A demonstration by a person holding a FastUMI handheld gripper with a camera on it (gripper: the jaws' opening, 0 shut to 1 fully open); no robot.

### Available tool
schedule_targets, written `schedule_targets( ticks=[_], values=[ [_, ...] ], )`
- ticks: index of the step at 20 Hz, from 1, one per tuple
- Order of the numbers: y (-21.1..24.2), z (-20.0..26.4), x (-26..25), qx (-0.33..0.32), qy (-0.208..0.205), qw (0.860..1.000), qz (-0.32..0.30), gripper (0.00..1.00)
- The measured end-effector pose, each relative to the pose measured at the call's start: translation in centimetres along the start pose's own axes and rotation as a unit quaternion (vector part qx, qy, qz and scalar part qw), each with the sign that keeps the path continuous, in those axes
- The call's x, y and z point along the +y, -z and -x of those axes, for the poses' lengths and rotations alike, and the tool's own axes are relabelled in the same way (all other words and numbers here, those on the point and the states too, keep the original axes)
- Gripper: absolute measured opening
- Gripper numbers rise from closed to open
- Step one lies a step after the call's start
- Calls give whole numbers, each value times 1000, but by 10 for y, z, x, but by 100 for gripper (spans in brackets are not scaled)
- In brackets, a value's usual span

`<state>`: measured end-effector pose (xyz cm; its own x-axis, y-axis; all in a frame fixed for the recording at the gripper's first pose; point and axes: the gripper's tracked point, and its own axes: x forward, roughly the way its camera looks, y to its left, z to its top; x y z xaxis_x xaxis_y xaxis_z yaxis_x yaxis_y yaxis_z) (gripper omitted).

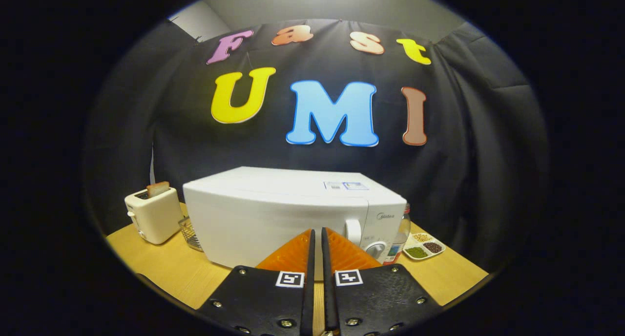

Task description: Open the microwave, put the food inside, and close the microwave door.

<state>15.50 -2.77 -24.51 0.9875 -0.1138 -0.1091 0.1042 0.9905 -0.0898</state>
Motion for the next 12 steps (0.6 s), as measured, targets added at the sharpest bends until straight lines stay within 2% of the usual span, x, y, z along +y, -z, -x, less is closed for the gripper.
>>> schedule_targets(
  ticks=[2,5,12],
  values=[
    [-28,38,9,-9,-16,1000,0,9],
    [-58,83,10,-9,-18,1000,-9,9],
    [-109,136,8,-22,-19,999,-14,9]
  ],
)
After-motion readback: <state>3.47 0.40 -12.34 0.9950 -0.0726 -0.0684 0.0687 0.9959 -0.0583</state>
